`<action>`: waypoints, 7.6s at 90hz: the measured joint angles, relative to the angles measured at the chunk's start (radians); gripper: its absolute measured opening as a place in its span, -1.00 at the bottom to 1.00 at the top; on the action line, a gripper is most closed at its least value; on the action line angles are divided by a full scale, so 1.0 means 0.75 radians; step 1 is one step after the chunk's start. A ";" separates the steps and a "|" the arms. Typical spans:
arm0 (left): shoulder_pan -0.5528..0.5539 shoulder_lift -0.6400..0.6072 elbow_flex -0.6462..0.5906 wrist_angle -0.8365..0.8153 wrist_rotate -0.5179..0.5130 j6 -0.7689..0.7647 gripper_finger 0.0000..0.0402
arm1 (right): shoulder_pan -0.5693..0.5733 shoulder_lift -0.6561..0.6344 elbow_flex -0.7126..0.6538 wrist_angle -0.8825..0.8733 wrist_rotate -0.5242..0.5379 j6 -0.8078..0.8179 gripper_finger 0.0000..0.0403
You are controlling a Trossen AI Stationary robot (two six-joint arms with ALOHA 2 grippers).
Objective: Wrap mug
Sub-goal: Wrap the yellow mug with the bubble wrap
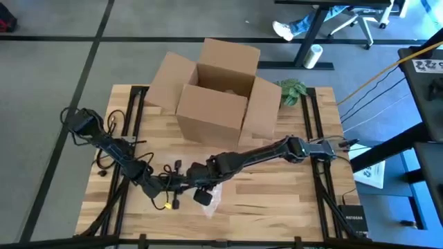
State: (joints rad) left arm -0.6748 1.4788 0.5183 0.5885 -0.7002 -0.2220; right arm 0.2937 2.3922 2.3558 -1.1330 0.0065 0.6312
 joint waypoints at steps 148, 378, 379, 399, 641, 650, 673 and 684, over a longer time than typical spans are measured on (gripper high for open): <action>-0.008 -0.256 -0.001 -0.271 0.086 -0.055 -1.00 | 0.058 -0.157 -0.478 0.398 0.094 0.023 -1.00; 0.115 0.006 -0.071 0.286 0.328 -0.039 -1.00 | -0.002 -0.156 -0.382 0.376 0.087 -0.263 -1.00; 0.113 0.006 -0.071 0.286 0.328 -0.039 -1.00 | -0.002 -0.156 -0.391 0.376 0.084 -0.258 -1.00; 0.044 -0.021 -0.072 0.284 0.327 -0.034 -1.00 | 0.000 -0.156 -0.547 0.498 -0.024 -0.185 -1.00; -0.017 0.103 -0.026 -0.040 0.062 -0.202 -1.00 | 0.002 -0.155 -0.198 -0.009 0.026 -0.105 -1.00; -0.017 0.103 -0.026 -0.040 0.078 -0.202 -1.00 | 0.002 -0.154 -0.081 -0.165 0.239 -0.084 -1.00; -0.017 0.103 -0.026 -0.037 0.082 -0.208 -1.00 | 0.008 -0.167 -0.012 -0.019 0.715 -0.199 -1.00; -0.017 0.103 -0.026 -0.036 0.083 -0.208 -1.00 | 0.008 -0.166 -0.010 0.175 0.697 -0.301 -1.00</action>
State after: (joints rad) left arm -0.6872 1.5558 0.4988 0.5613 -0.6383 -0.3779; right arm 0.3000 2.2677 2.3486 -1.0019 0.5293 0.4053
